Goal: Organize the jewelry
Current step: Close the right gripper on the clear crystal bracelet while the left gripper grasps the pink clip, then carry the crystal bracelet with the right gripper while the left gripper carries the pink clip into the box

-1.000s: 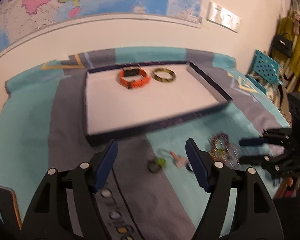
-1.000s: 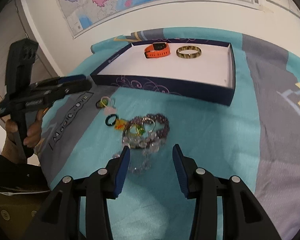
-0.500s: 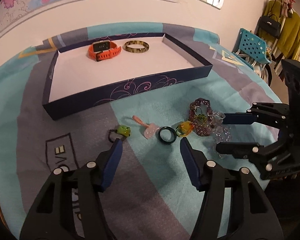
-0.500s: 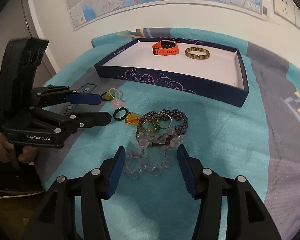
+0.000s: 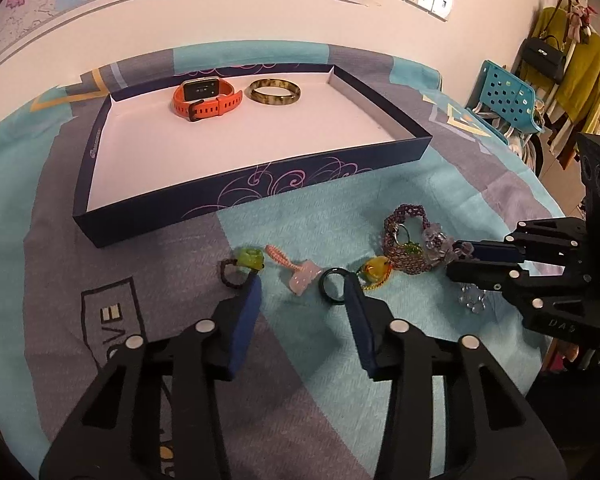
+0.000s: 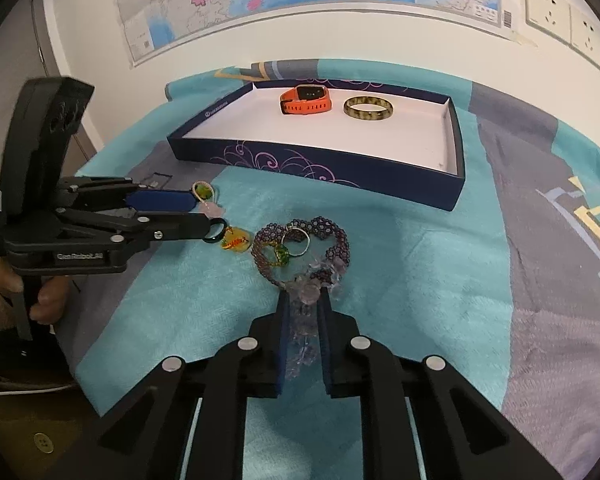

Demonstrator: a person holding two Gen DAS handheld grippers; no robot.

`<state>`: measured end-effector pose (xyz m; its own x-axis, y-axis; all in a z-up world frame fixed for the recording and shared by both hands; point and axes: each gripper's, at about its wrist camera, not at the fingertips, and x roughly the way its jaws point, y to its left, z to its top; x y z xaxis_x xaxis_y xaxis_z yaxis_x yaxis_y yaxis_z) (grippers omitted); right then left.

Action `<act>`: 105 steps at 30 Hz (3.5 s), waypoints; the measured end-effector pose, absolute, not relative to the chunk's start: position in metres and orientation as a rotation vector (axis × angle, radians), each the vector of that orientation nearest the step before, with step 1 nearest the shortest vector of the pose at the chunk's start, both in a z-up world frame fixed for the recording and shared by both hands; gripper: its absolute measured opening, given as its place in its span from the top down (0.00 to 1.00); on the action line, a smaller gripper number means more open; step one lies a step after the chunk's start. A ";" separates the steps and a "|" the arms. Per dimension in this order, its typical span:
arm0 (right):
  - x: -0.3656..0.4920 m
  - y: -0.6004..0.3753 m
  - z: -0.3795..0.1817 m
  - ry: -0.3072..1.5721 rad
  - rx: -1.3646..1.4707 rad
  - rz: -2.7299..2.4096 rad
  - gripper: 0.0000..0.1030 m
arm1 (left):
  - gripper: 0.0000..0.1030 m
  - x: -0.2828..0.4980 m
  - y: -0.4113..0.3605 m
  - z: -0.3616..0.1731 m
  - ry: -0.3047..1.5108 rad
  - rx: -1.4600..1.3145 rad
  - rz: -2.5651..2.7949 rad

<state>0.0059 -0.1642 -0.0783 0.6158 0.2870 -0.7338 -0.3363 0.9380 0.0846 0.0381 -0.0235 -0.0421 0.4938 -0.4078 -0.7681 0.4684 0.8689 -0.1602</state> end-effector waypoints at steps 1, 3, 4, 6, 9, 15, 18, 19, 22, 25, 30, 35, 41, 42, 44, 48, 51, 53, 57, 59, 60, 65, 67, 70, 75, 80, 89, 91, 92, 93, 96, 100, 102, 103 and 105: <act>0.005 -0.167 -0.076 0.829 -0.048 0.367 0.90 | 0.62 0.039 -0.024 -0.042 0.912 0.070 -0.535; 0.004 -0.169 -0.072 0.819 -0.033 0.376 0.92 | 0.62 0.039 -0.024 -0.042 0.914 0.065 -0.539; 0.003 -0.172 -0.068 0.809 -0.023 0.379 0.92 | 0.62 0.039 -0.025 -0.042 0.915 0.066 -0.543; 0.002 -0.174 -0.064 0.796 -0.016 0.384 0.92 | 0.62 0.040 -0.028 -0.042 0.914 0.072 -0.544; 0.001 -0.179 -0.057 0.776 0.010 0.395 0.92 | 0.62 0.041 -0.029 -0.043 0.916 0.068 -0.545; 0.003 -0.181 -0.044 0.736 0.017 0.402 0.92 | 0.82 0.048 -0.030 -0.043 0.928 0.052 -0.524; 0.004 -0.181 -0.037 0.712 0.015 0.403 0.92 | 0.82 0.050 -0.028 -0.043 0.934 0.034 -0.524; 0.005 -0.182 -0.036 0.708 0.014 0.403 0.92 | 0.82 0.050 -0.028 -0.043 0.932 0.033 -0.522; 0.006 -0.182 -0.032 0.694 0.018 0.407 0.92 | 0.83 0.049 -0.027 -0.040 0.929 0.032 -0.523; 0.009 -0.184 -0.028 0.682 0.022 0.407 0.92 | 0.83 0.047 -0.027 -0.037 0.922 0.028 -0.533; 0.015 -0.187 -0.020 0.657 0.027 0.406 0.92 | 0.83 0.041 -0.027 -0.025 0.886 0.028 -0.557; 0.022 -0.187 -0.012 0.635 0.022 0.408 0.92 | 0.83 0.038 -0.026 -0.012 0.848 0.030 -0.564; 0.034 -0.187 0.001 0.602 0.016 0.413 0.92 | 0.83 0.043 -0.022 -0.001 0.824 0.025 -0.558; 0.036 -0.187 0.003 0.598 0.015 0.410 0.92 | 0.83 0.045 -0.021 0.001 0.819 0.024 -0.554; 0.040 -0.187 0.008 0.584 0.009 0.404 0.92 | 0.83 0.047 -0.021 0.004 0.813 0.026 -0.552; 0.049 -0.186 0.018 0.558 0.001 0.397 0.92 | 0.83 0.053 -0.019 0.009 0.803 0.030 -0.541; 0.057 -0.186 0.023 0.546 0.003 0.393 0.92 | 0.83 0.058 -0.019 0.011 0.796 0.036 -0.534; 0.065 -0.186 0.025 0.541 0.008 0.391 0.92 | 0.83 0.062 -0.019 0.012 0.793 0.037 -0.530; 0.077 -0.185 0.028 0.542 0.019 0.389 0.92 | 0.83 0.071 -0.019 0.015 0.785 0.040 -0.520; 0.084 -0.184 0.028 0.543 0.016 0.388 0.92 | 0.83 0.077 -0.017 0.016 0.785 0.039 -0.515; 0.086 -0.183 0.028 0.543 0.017 0.386 0.92 | 0.83 0.079 -0.016 0.017 0.785 0.038 -0.513; 0.103 -0.182 0.026 0.556 0.016 0.374 0.92 | 0.83 0.090 -0.014 0.017 0.786 0.040 -0.502; 0.108 -0.181 0.024 0.560 0.015 0.370 0.92 | 0.83 0.093 -0.014 0.017 0.786 0.042 -0.500; 0.114 -0.181 0.023 0.565 0.019 0.366 0.92 | 0.83 0.097 -0.015 0.017 0.786 0.044 -0.497; 0.122 -0.179 0.022 0.573 0.016 0.364 0.92 | 0.83 0.102 -0.015 0.016 0.788 0.045 -0.496; 0.130 -0.177 0.020 0.583 0.015 0.364 0.92 | 0.83 0.110 -0.017 0.014 0.793 0.050 -0.491; 0.142 -0.176 0.015 0.597 0.015 0.361 0.92 | 0.83 0.118 -0.018 0.011 0.803 0.048 -0.478; 0.145 -0.176 0.014 0.600 0.015 0.360 0.92 | 0.83 0.120 -0.018 0.010 0.805 0.047 -0.477; 0.145 -0.176 0.014 0.601 0.016 0.359 0.92 | 0.83 0.120 -0.018 0.009 0.805 0.047 -0.477; 0.146 -0.176 0.013 0.602 0.015 0.359 0.92 | 0.83 0.121 -0.018 0.009 0.806 0.047 -0.477; 0.150 -0.176 0.011 0.609 0.016 0.355 0.92 | 0.83 0.122 -0.018 0.009 0.806 0.047 -0.475; 0.154 -0.176 0.009 0.616 0.018 0.353 0.92 | 0.83 0.127 -0.018 0.006 0.811 0.046 -0.471; 0.155 -0.177 0.009 0.619 0.019 0.352 0.92 | 0.83 0.129 -0.017 0.005 0.816 0.043 -0.469; 0.156 -0.176 0.008 0.620 0.020 0.352 0.92 | 0.83 0.130 -0.017 0.004 0.817 0.042 -0.469; 0.158 -0.176 0.008 0.623 0.019 0.350 0.92 | 0.83 0.131 -0.017 0.003 0.820 0.043 -0.466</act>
<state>0.1577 -0.1762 0.0078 0.7553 0.3268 -0.5681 -0.3154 0.9411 0.1220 0.1313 -0.0169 0.0033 0.5876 -0.3835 -0.7125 0.4160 0.8985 -0.1405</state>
